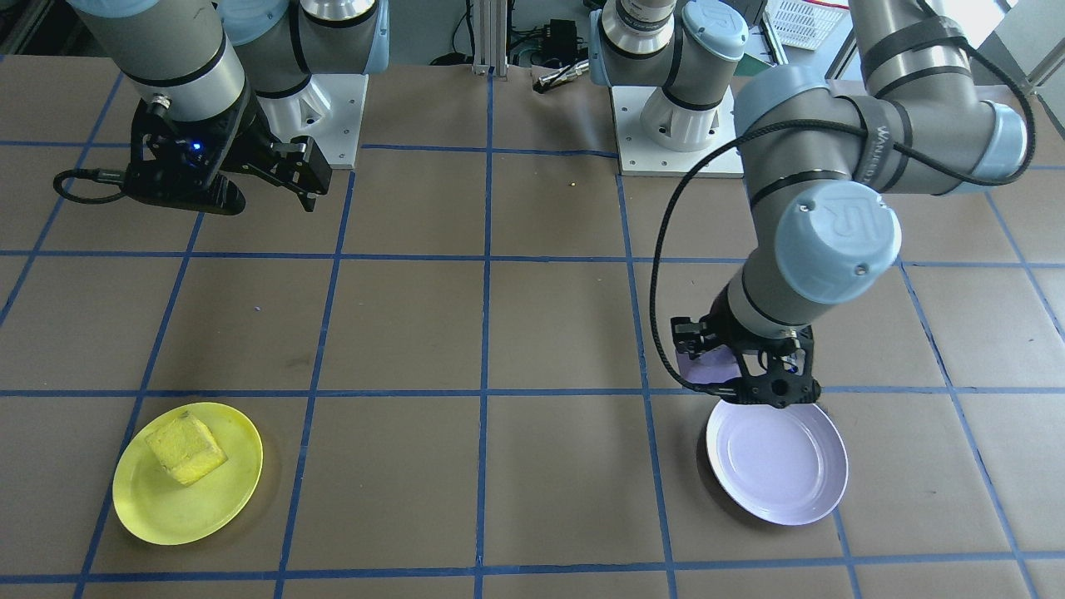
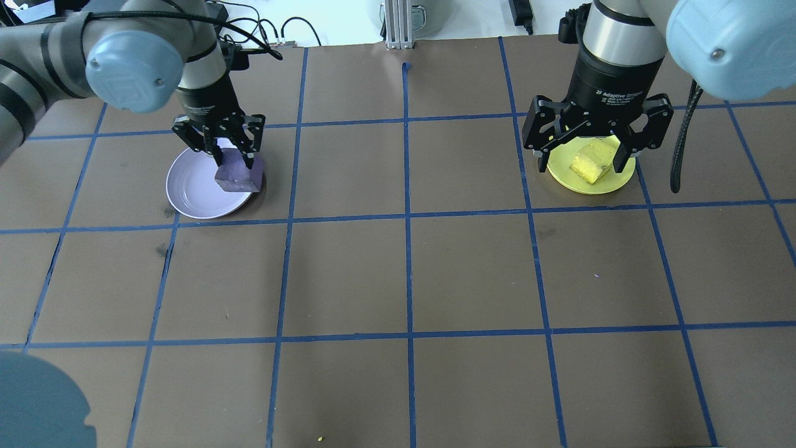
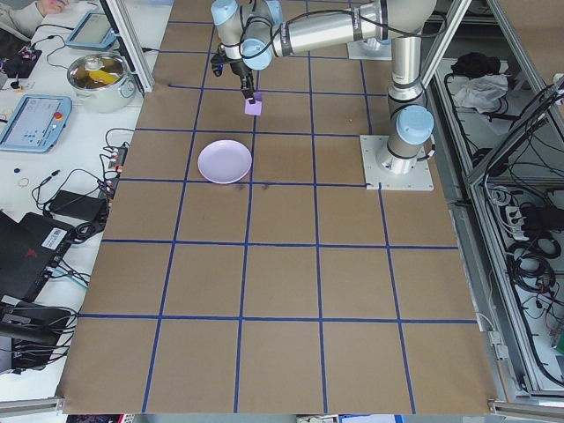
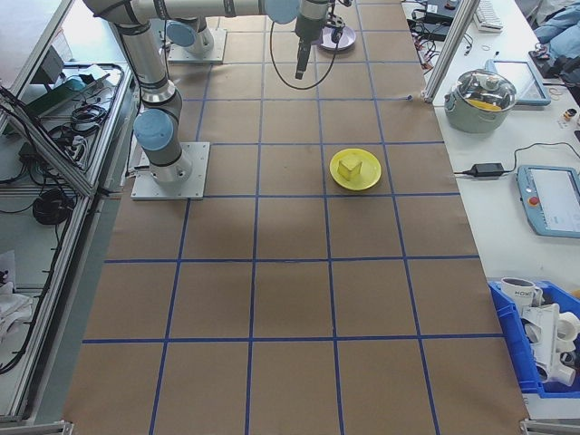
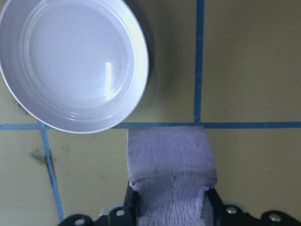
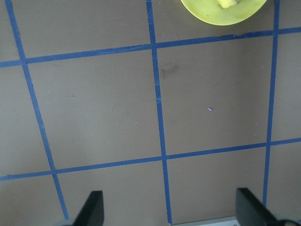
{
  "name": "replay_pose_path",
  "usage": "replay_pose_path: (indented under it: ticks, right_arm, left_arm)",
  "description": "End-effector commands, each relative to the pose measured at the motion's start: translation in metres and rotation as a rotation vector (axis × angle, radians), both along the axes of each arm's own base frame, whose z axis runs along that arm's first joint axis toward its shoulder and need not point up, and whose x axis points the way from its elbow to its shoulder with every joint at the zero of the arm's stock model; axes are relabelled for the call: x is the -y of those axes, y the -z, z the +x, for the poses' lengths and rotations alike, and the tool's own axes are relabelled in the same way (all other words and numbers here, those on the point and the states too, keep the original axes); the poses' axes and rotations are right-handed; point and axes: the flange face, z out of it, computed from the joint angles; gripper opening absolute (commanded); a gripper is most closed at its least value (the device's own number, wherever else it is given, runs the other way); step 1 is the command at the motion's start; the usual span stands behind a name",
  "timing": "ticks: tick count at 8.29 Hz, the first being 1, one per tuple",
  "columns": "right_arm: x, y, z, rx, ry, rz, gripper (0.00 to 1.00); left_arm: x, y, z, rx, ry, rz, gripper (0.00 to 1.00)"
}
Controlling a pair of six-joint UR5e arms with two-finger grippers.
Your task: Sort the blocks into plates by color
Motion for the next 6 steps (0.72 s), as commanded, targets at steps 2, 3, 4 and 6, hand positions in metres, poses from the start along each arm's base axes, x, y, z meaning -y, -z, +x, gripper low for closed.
replay_pose_path:
  ticks: [2, 3, 4, 6]
  right_arm:
    - [0.0, 0.0, 0.0, 0.0, 0.001, 0.001, 1.0]
    - [0.001, 0.001, 0.0, 0.0, 0.001, 0.002, 1.0]
    - [0.001, 0.001, 0.0, 0.0, 0.001, 0.002, 1.0]
    - [0.001, 0.001, 0.0, 0.0, 0.0, 0.001, 1.0]
  left_arm:
    - [0.05, 0.037, 0.11, -0.029, 0.134, -0.037, 0.0]
    - [0.055, 0.055, 0.115, -0.037, 0.127, -0.014, 0.0]
    - [0.063, 0.066, 0.116, -0.045, 0.121, -0.023, 0.01]
    - [0.066, 0.084, 0.116, -0.05, 0.121, 0.002, 0.88]
